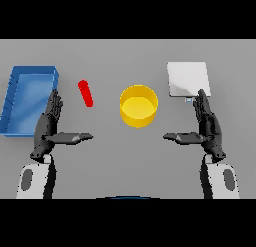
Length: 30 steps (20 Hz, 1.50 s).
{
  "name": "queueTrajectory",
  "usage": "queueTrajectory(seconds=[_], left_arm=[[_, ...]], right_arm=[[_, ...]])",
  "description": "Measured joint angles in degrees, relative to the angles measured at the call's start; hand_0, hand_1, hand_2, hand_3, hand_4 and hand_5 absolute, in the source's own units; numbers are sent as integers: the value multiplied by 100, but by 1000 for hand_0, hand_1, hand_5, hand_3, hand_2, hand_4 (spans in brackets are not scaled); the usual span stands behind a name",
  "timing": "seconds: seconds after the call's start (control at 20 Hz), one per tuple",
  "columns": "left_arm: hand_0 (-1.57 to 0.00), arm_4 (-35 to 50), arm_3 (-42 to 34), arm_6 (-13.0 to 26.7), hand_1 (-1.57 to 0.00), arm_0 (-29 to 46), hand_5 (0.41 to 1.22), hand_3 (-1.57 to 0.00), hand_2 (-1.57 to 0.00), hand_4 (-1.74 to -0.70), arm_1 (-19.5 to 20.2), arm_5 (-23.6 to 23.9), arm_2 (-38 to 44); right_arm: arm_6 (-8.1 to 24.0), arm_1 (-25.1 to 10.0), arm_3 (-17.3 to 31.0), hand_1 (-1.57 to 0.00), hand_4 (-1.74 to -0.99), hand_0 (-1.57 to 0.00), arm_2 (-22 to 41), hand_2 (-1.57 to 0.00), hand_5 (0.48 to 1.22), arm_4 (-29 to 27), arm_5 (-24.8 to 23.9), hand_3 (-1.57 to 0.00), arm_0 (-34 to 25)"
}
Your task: Pick up the red beaker and tilt it to pour out 1 green nut into yellow bowl. Pick up the yellow bowl and place it on the metallic measuring scale.
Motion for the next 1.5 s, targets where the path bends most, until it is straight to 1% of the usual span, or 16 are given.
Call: queueTrajectory(seconds=[0.3, 0.35, 0.4, 0.45, 0.55, 0.6, 0.65, 0.7, 0.8, 0.9, 1.0, 1.05, 1.1, 1.25, 1.45, 1.5], left_arm=[[1, 32, 90, 3, 1, -95, 599, 1, 1, -1151, 48, -24, 55], [1, -208, -147, -116, 1, 134, 599, 1, 1, -1156, 184, -66, -127], [1, -304, -313, -116, 1, 253, 599, 1, 1, -1158, 306, -106, -189], [1, -411, -478, -68, 1, 336, 599, 1, 1, -1161, 365, -131, -293], [1, -497, -636, 164, 1, 429, 600, 1, 1, -1163, 400, -149, -395], [1, -520, -695, 222, 1, 446, 602, 1, 1, -1164, 444, -139, -390], [1, -519, -725, 302, 1, 404, 603, 1, 1, -1164, 468, -148, -393], [1, -530, -725, 246, 1, 423, 602, 1, 1, -1161, 500, -198, -417], [1, -676, -621, 338, 1, 321, 604, 1, 1, -1163, 482, -160, -490], [1, -792, -300, 273, 1, 174, 611, 1, 1, -1191, 421, -118, -516], [1, -879, 173, 116, 1, -132, 622, 1, 1, -1219, 306, -56, -517], [1, -968, 415, 159, 1, -362, 626, 1, 1, -1222, 283, 9, -507], [1, -1001, 625, 39, 1, -451, 629, 1, 1, -1227, 312, 33, -458], [1, -1018, 1183, -105, 1, -950, 650, 1, 1, -1248, 314, 78, -336], [1, -1018, 1911, -278, 1, -1515, 677, 1, 1, -1271, 365, 133, -136], [1, -1000, 2068, -300, 1, -1660, 680, 1, 1, -1276, 329, 123, -117]], right_arm=[[77, -43, 191, 1, -1167, 1, -98, 1, 599, -34, -22, 1, -200], [-466, -232, 10, 1, -1163, 1, 170, 1, 595, 632, -215, 1, 25], [-561, -357, -113, 1, -1162, 1, 318, 1, 594, 1057, -376, 1, 119], [-670, -369, -238, 1, -1160, 1, 480, 1, 591, 1333, -446, 1, 273], [-551, -345, -352, 1, -1162, 1, 650, 1, 591, 1632, -542, 1, 356], [-475, -375, -471, 1, -1173, 1, 631, 1, 593, 1644, -564, 1, 368], [-403, -368, -426, 1, -1183, 1, 607, 1, 596, 1595, -543, 1, 344], [-454, -392, -513, 1, -1192, 1, 606, 1, 600, 1574, -520, 1, 388], [-392, -382, -548, 1, -1212, 1, 581, 1, 607, 1453, -444, 1, 404], [-488, -414, -525, 1, -1230, 1, 534, 1, 617, 1304, -331, 1, 457], [-506, -420, -555, 1, -1246, 1, 592, 1, 627, 1417, -362, 1, 458], [-475, -419, -530, 1, -1256, 1, 598, 1, 631, 1423, -350, 1, 447], [-570, -392, -571, 1, -1260, 1, 625, 1, 633, 1383, -313, 1, 484], [-512, -448, -542, 1, -1280, 1, 519, 1, 634, 1239, -256, 1, 391], [-588, -423, -586, 1, -1268, 1, 553, 1, 635, 1285, -283, 1, 466], [-506, -388, -592, 1, -1267, 1, 579, 1, 635, 1332, -322, 1, 432]])
